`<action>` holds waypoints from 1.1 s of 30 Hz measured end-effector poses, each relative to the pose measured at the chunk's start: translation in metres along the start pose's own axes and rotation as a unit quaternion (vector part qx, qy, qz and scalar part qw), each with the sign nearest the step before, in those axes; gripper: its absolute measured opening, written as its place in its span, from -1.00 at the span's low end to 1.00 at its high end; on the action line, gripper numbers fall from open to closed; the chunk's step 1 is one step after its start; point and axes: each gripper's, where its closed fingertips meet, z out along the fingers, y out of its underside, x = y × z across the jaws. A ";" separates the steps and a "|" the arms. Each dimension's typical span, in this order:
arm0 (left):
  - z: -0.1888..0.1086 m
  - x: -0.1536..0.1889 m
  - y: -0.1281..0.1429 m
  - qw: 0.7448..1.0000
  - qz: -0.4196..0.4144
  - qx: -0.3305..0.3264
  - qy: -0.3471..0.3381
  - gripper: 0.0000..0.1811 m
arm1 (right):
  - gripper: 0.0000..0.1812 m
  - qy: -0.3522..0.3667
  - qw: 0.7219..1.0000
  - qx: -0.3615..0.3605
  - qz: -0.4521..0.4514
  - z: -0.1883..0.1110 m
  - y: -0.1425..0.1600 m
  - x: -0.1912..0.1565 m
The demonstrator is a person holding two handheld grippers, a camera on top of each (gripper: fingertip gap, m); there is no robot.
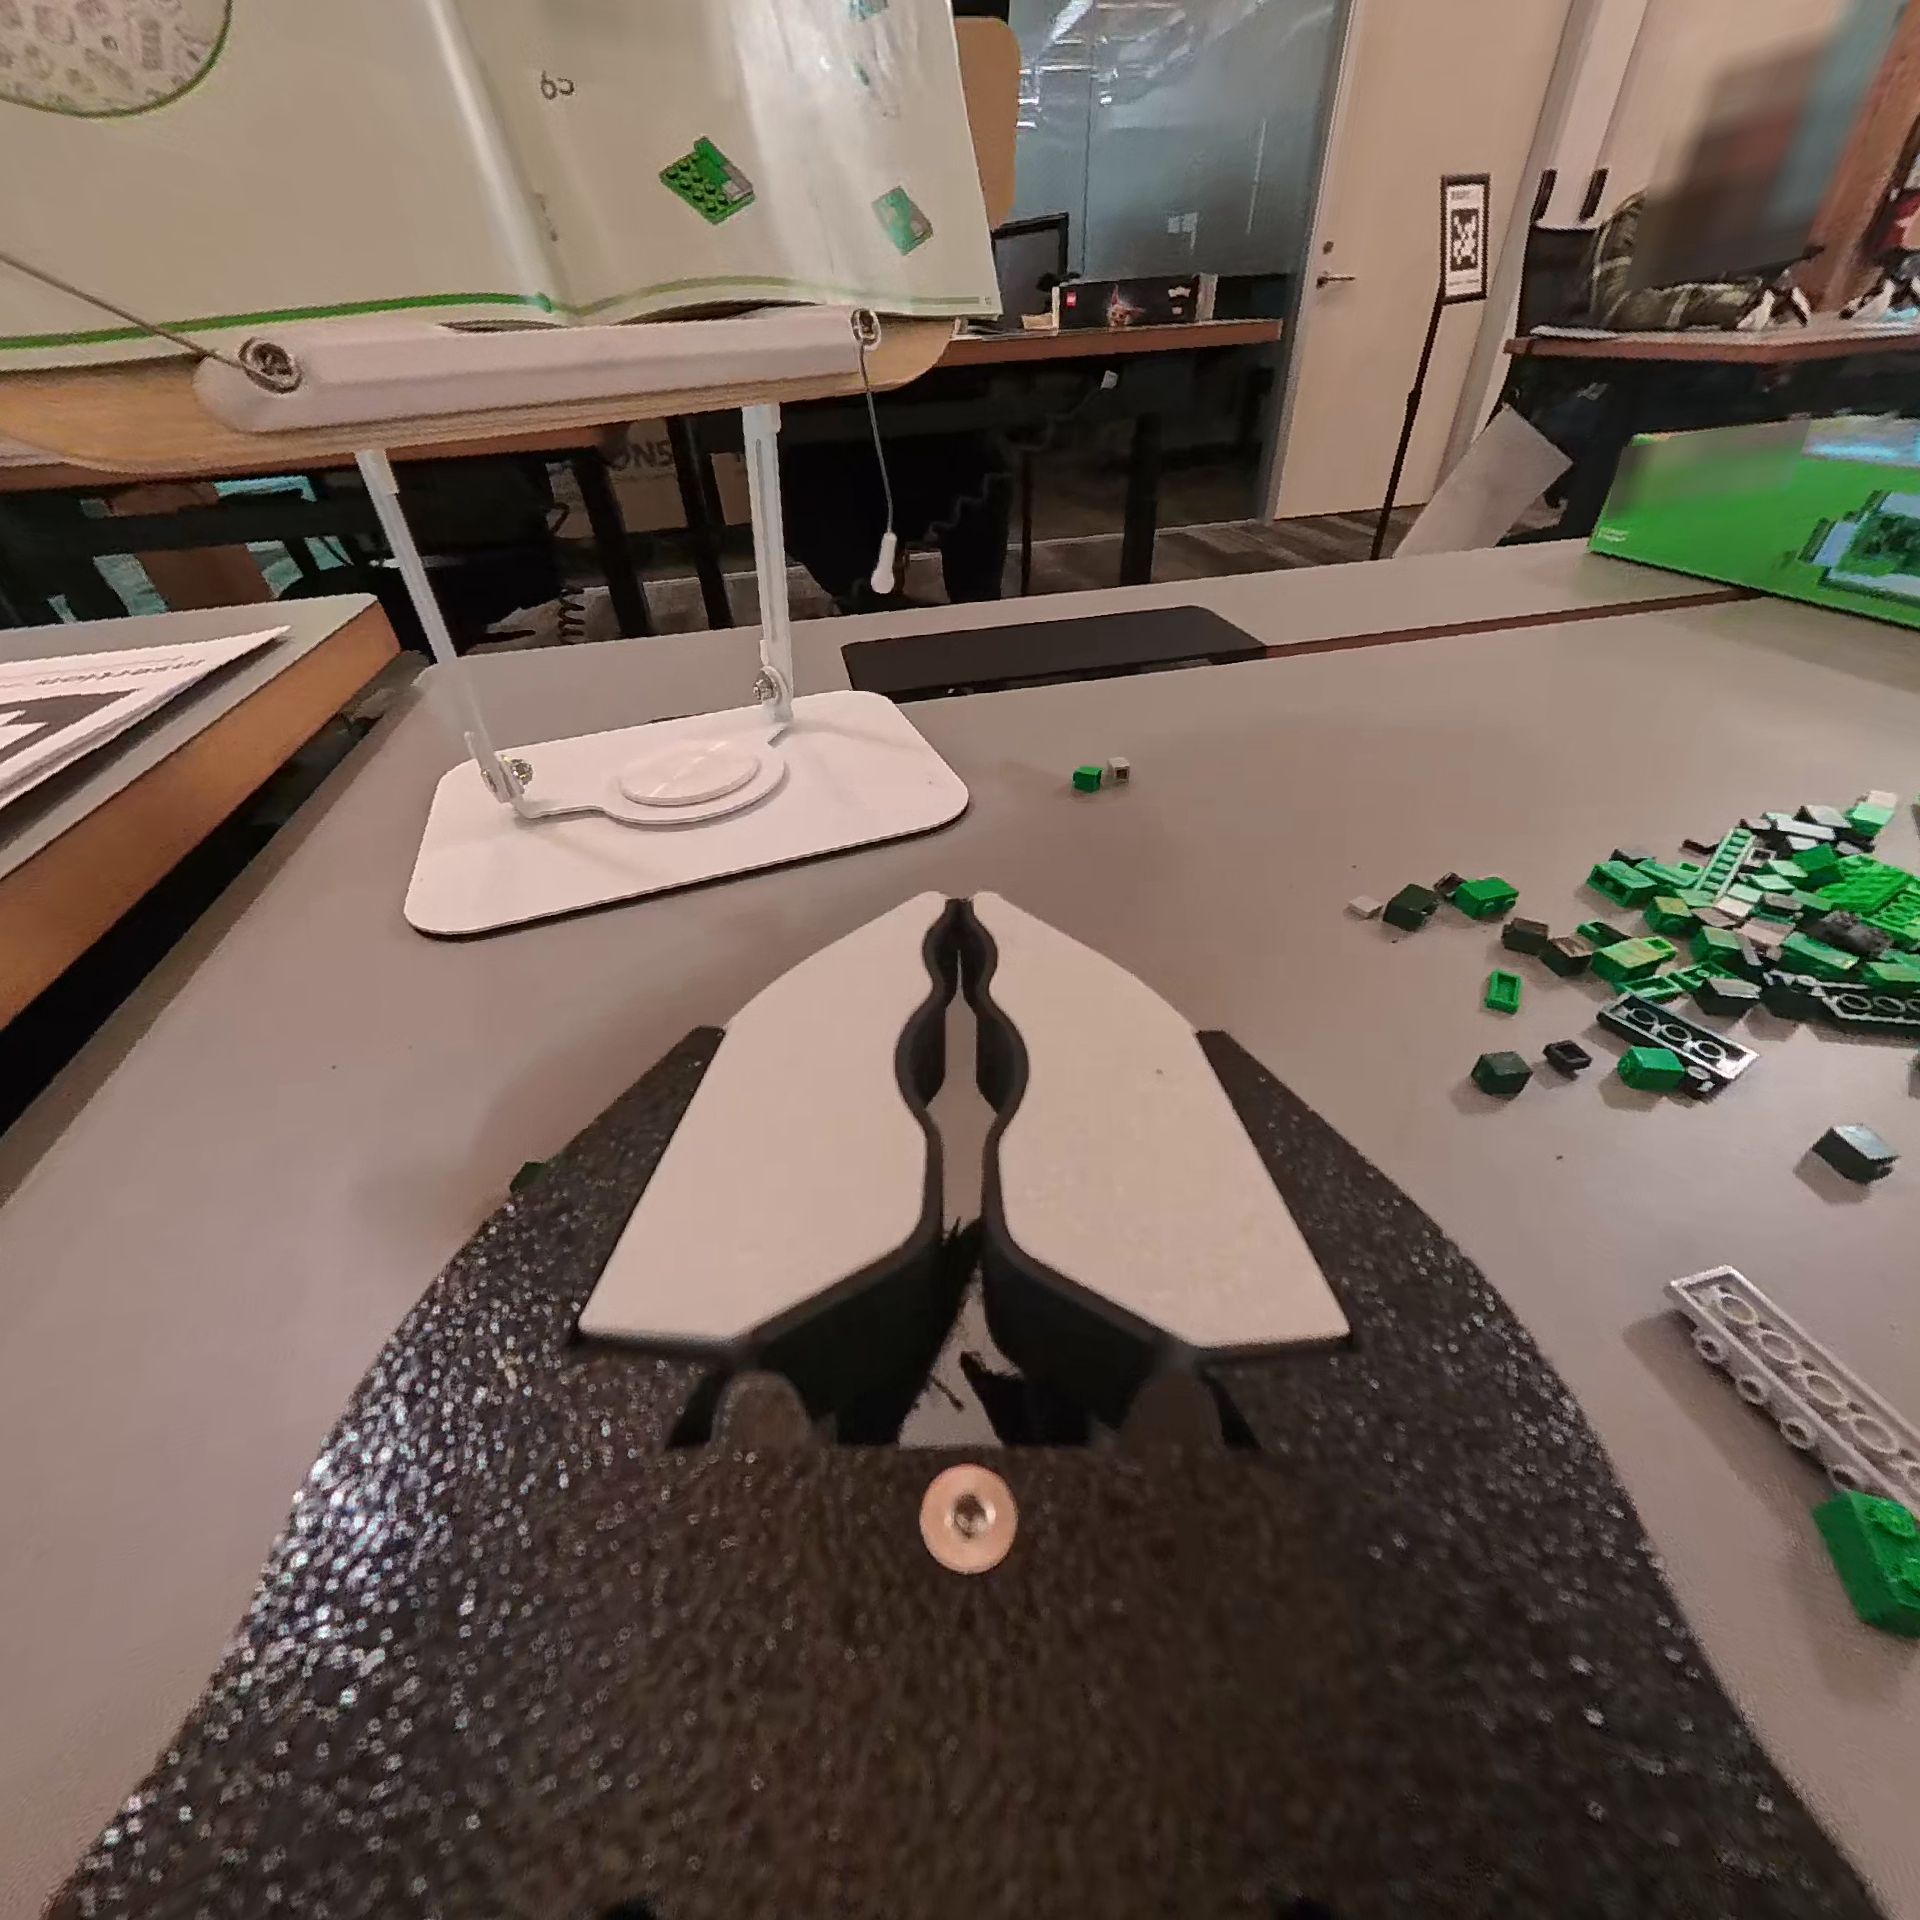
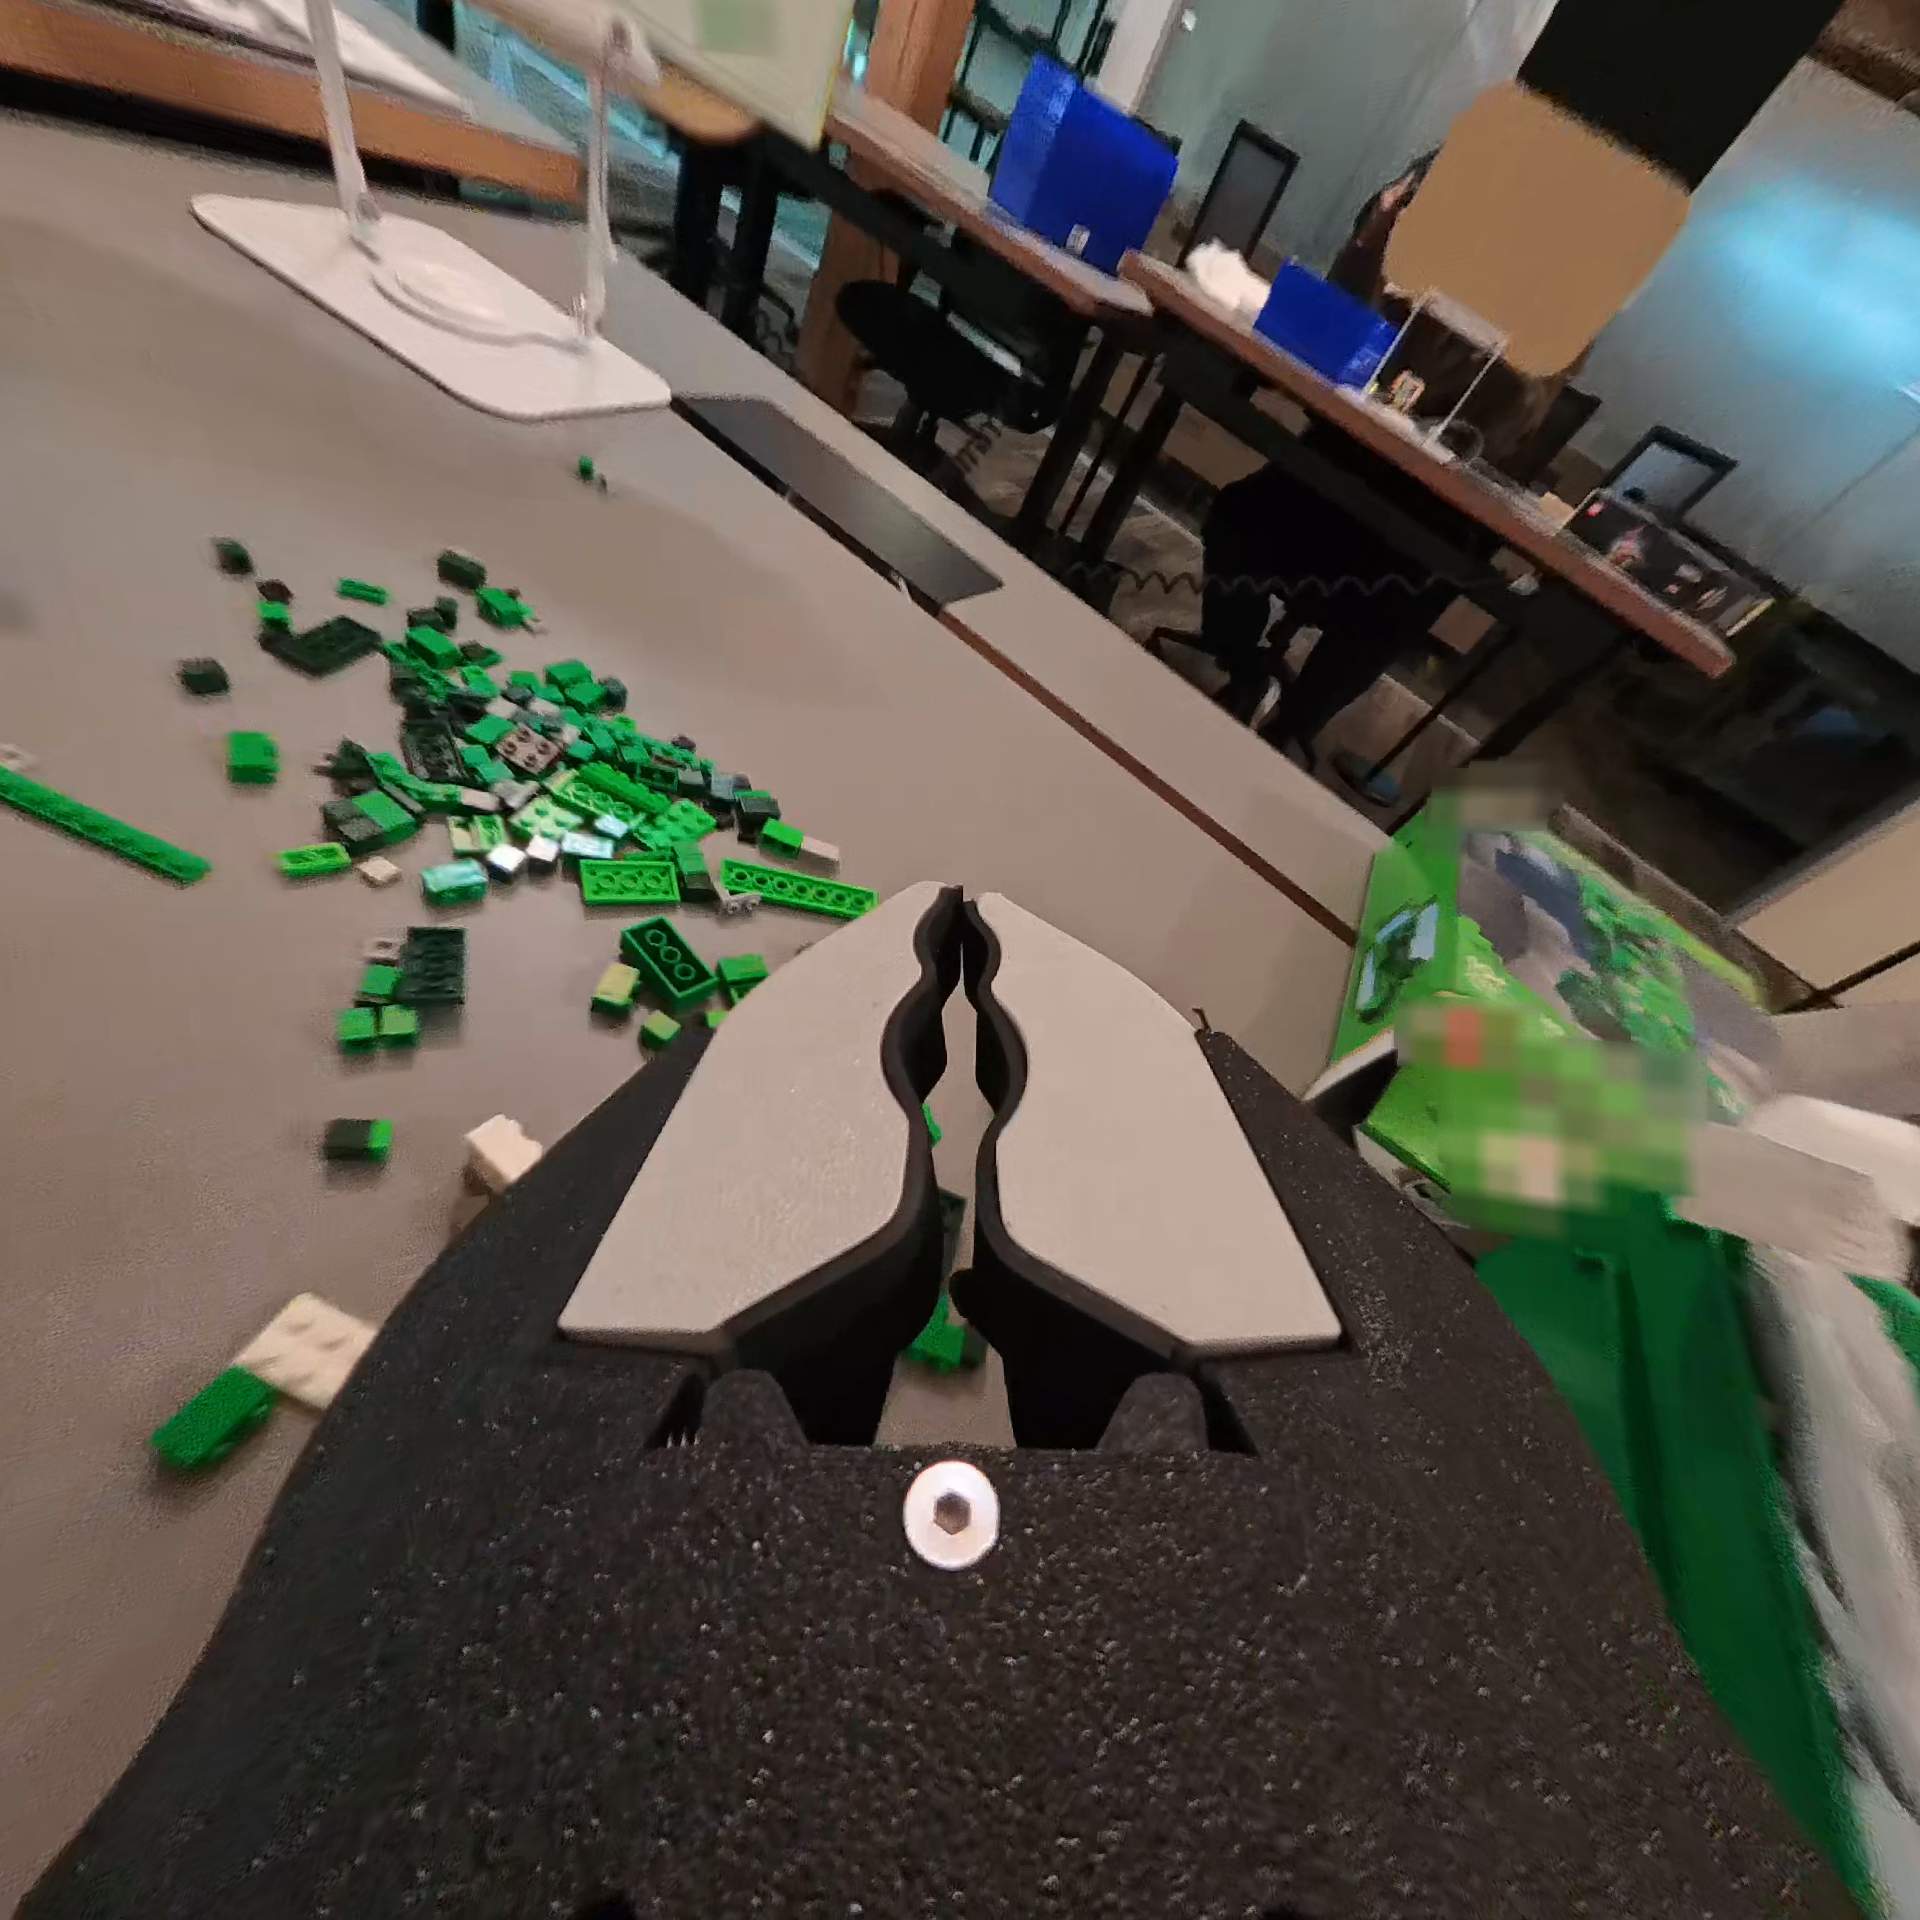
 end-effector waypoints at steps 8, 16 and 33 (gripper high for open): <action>0.003 0.004 0.003 1.000 0.022 -0.013 -0.002 -1.00 | -0.88 0.147 0.989 0.002 -0.021 -0.135 -0.014 0.089; 0.002 0.001 0.004 0.999 0.032 -0.015 -0.019 -1.00 | -0.64 0.207 0.951 -0.116 -0.201 -0.190 0.053 0.150; -0.005 -0.014 0.003 0.996 0.035 -0.014 -0.087 -1.00 | -1.00 0.236 0.942 -0.171 -0.167 -0.177 0.072 0.187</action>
